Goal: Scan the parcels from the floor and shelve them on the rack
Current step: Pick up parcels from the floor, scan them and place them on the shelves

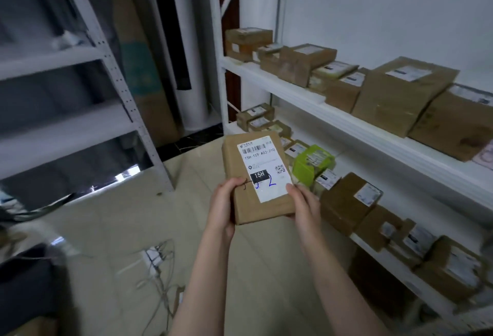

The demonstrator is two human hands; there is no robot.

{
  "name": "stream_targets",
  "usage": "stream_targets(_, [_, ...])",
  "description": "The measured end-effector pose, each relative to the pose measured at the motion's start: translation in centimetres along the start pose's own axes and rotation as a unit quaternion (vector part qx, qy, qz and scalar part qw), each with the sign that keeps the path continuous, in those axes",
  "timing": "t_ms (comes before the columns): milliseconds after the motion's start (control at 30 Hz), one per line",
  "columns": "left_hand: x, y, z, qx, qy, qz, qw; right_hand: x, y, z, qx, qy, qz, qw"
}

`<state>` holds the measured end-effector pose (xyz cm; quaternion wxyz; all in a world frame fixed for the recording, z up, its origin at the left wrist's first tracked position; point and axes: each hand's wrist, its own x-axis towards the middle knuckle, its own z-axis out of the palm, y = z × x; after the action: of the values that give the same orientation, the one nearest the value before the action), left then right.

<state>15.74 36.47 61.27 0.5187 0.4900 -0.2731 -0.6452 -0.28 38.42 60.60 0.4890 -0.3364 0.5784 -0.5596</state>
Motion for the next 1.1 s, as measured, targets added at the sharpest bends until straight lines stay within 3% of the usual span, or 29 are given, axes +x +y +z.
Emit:
stream_targets(133, [0.6,3.7,-2.2,-0.017,0.051,0.034,0.998,1.0,-2.4,4.5,-0.008,-0.029,-0.04,0.999])
stream_targets(367, [3.2,14.5,-0.2,0.004,0.036,0.132,0.991,5.6,-11.8,9.8,-0.029,-0.078,-0.137,0.987])
stream_targets(633, [7.7,31.0,8.9,0.052,-0.006,0.25,0.967,12.8,-30.2,10.8,-0.109,-0.134,-0.26,0.95])
stream_targets(833, [9.2,41.9,18.5,0.06,-0.052,0.342,0.936,15.8,-43.8,9.8,-0.141,-0.122,-0.357,0.915])
stream_targets(1000, [11.6,47.6,25.4,0.055,-0.103,0.383,0.916,18.7,-51.1,8.8,-0.158,-0.059,-0.406,0.898])
stream_targets(1100, [13.2,49.9,29.2,0.066,-0.109,0.394,0.91,20.0,-54.6,8.3,-0.178,0.019,-0.451,0.875])
